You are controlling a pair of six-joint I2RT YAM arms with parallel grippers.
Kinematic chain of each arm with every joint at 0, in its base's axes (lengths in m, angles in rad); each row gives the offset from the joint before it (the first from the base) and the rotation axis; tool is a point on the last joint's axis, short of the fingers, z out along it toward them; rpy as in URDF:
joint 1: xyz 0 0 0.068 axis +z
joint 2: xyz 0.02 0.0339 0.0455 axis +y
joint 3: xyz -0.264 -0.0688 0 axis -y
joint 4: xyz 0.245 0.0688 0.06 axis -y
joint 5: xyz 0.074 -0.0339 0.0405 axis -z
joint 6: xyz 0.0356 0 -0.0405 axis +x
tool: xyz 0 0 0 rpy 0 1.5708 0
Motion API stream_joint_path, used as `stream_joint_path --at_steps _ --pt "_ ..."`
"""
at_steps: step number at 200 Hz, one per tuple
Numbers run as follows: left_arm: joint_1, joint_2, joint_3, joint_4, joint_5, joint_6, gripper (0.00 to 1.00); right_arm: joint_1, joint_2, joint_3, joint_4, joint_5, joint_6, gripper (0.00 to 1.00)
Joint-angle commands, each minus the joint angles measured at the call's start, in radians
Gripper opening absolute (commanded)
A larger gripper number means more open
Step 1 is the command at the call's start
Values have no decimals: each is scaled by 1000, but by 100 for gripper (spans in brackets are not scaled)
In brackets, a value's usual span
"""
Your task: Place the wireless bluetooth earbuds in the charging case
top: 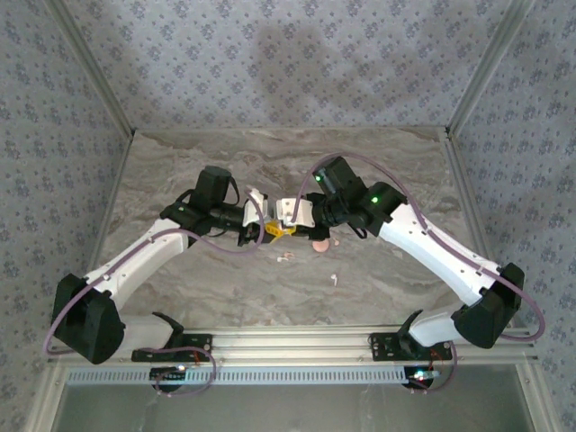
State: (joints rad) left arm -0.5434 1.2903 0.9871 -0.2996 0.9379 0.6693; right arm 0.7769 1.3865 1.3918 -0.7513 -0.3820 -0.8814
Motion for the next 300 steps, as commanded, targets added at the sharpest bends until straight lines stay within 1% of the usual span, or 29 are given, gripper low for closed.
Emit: stream_joint_path --at_steps 1,15,33,54,92,130,138,229,246,270,300 --pt "-8 1 12 7 35 3 18 5 9 -7 30 -35 4 15" --pt "-9 -1 13 4 33 4 16 4 8 -8 37 -29 19 20" --pt "-8 -2 10 4 38 2 16 -2 8 -17 47 -12 34 30" --pt "-8 -4 9 7 48 -4 15 -18 6 -30 71 2 52 34" --pt "-8 -2 4 8 50 -7 15 -58 0 -42 103 -10 69 35" --pt "-9 1 -5 8 46 -11 15 -115 -23 -62 146 -84 106 36" --pt "-9 0 -7 10 41 -13 15 -126 -27 -70 182 -97 112 36" --pt "-6 3 -26 42 30 -38 15 -178 -52 -116 243 -168 165 37" --pt "-7 1 -38 77 32 -65 15 -184 -50 -120 245 -172 168 37" --pt "-2 -3 -73 167 39 -128 14 -195 -58 -126 254 -190 187 38" --pt "10 3 -126 305 41 -226 13 -219 -81 -142 292 -244 254 41"
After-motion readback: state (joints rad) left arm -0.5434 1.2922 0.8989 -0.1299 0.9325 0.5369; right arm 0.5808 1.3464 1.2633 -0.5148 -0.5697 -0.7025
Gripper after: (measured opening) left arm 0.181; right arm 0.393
